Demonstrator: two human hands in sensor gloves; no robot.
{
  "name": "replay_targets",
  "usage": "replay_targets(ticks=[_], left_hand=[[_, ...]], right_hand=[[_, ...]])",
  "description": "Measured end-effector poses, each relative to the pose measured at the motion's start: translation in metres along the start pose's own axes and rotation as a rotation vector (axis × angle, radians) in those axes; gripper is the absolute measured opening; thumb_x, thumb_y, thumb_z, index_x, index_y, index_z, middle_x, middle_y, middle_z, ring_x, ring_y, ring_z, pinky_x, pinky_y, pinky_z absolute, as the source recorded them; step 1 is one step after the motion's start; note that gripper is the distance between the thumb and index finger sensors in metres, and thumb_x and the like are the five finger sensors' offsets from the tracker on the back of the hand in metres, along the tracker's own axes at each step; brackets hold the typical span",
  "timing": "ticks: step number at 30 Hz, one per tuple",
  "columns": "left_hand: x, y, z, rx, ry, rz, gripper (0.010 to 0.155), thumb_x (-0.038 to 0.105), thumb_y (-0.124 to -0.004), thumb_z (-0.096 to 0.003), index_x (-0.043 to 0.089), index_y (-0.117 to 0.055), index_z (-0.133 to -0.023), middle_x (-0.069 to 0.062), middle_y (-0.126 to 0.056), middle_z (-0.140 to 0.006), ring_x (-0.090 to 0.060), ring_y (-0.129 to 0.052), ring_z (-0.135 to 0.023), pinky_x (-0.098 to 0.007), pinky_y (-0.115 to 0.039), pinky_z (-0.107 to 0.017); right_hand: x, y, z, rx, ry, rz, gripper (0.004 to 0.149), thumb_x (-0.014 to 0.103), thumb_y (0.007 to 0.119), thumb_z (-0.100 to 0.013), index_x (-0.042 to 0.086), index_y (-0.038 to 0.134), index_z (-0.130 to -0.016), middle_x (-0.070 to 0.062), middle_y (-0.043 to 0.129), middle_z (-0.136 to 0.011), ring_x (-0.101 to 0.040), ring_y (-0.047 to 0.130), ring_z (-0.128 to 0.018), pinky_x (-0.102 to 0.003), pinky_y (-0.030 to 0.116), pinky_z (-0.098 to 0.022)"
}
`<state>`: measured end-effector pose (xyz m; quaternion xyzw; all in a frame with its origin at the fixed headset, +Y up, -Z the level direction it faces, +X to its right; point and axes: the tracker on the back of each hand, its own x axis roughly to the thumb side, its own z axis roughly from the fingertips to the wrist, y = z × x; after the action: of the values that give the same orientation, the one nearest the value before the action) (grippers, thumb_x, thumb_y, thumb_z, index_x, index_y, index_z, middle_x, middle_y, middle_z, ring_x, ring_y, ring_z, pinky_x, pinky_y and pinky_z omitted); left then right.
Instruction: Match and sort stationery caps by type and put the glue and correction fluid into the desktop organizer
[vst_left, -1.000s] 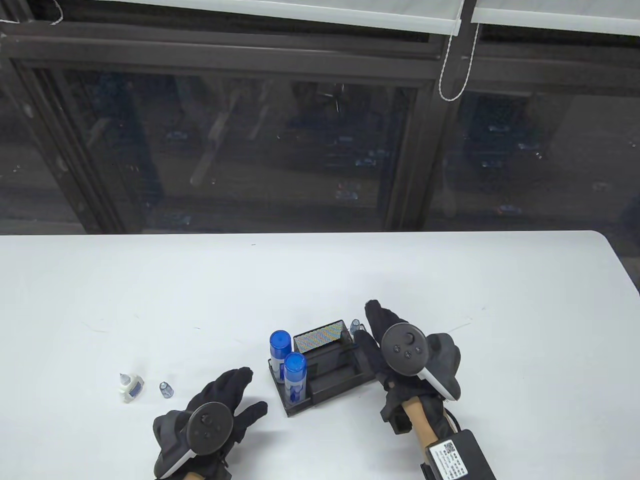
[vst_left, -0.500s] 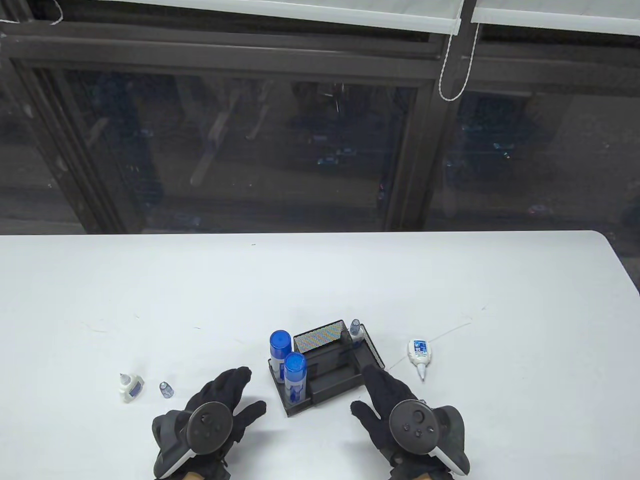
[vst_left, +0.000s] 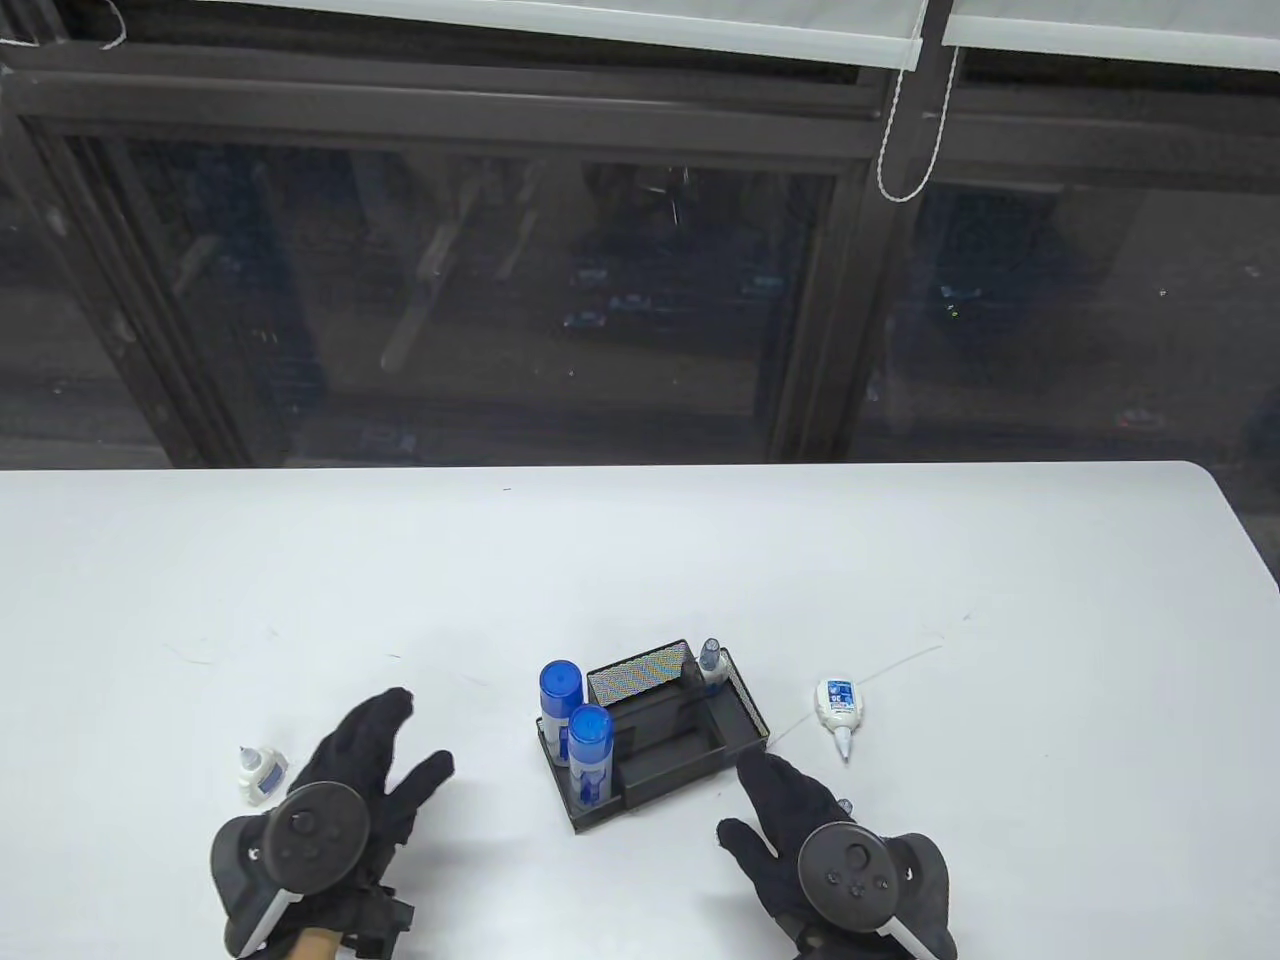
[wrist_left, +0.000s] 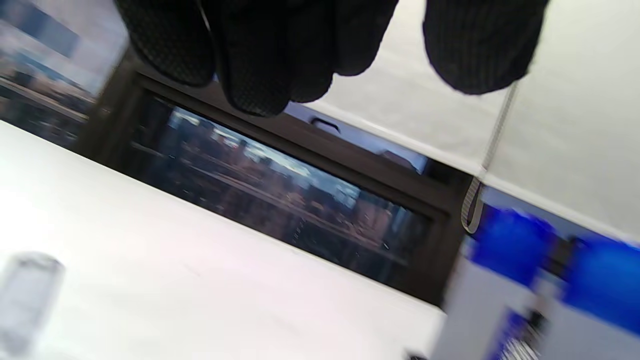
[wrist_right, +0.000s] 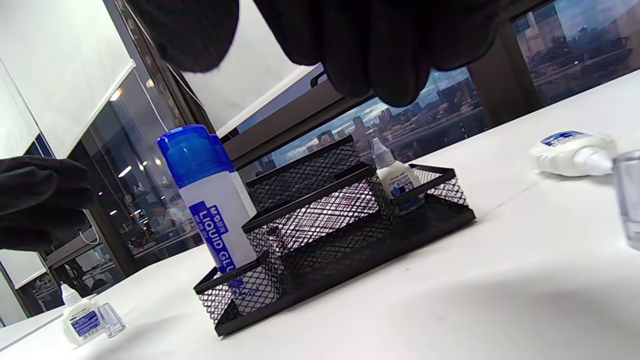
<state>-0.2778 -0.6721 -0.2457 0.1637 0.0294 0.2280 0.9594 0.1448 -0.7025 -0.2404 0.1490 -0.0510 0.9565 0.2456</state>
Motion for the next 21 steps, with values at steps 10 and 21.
replay_targets(ticks=[10, 21], left_hand=[[-0.121, -0.008, -0.008, -0.039, 0.465, 0.089, 0.081, 0.06, -0.076, -0.0514, 0.022, -0.047, -0.117, -0.013, -0.057, -0.122, -0.039, -0.071, -0.109, -0.06, -0.062, -0.075], [-0.156, -0.051, -0.013, -0.182, 0.605, 0.162, 0.073, 0.055, -0.08, -0.0514, 0.025, -0.056, -0.114, -0.016, -0.05, -0.124, -0.046, -0.053, -0.114, -0.063, -0.046, -0.079]], right_hand=[[0.004, 0.003, 0.001, 0.026, -0.03, -0.005, 0.065, 0.045, 0.073, -0.051, 0.017, 0.06, -0.108, -0.016, 0.069, -0.107, -0.039, 0.076, -0.093, -0.056, 0.061, -0.071], [0.006, 0.003, 0.001, 0.052, -0.031, 0.003, 0.064, 0.045, 0.073, -0.051, 0.017, 0.06, -0.107, -0.015, 0.07, -0.106, -0.038, 0.076, -0.093, -0.055, 0.062, -0.071]])
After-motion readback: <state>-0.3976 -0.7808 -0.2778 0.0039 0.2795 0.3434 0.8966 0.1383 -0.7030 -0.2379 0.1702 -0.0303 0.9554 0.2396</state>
